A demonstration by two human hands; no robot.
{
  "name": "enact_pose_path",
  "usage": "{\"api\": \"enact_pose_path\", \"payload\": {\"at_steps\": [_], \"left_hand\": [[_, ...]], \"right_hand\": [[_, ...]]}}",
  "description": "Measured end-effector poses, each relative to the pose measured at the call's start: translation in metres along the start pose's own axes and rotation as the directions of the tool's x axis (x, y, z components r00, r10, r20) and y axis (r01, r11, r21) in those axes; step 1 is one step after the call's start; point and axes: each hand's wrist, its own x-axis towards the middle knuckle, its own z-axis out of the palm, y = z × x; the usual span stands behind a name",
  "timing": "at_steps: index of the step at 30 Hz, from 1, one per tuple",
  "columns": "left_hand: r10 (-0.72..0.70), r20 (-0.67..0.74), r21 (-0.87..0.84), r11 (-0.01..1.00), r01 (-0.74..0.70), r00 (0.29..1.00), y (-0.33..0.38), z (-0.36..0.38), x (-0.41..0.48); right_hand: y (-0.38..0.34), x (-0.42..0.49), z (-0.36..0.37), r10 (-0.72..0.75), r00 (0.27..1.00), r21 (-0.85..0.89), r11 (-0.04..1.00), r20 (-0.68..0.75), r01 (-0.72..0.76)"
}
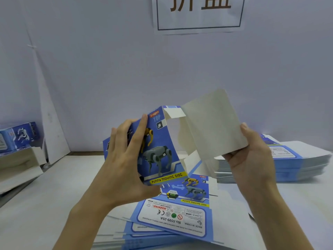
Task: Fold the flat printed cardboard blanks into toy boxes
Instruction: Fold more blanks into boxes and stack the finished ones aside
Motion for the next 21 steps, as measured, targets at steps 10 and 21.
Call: {"api": "enact_pose_path", "payload": {"at_steps": [10, 21], "left_hand": [[0.007, 0.052, -0.036, 0.999, -0.005, 0.999, 0.006, 0.005, -0.001], [0.098, 0.014, 0.004, 0.995, -0.098, 0.995, 0.006, 0.004, 0.001]], "right_hand": [[-0.003, 0.004, -0.003, 0.268, 0.939, 0.209, 0.927, 0.218, -0.313], [-0.005, 0.009, -0.009, 0.233, 0.972, 0.111, 0.965, 0.041, -0.236]]}}
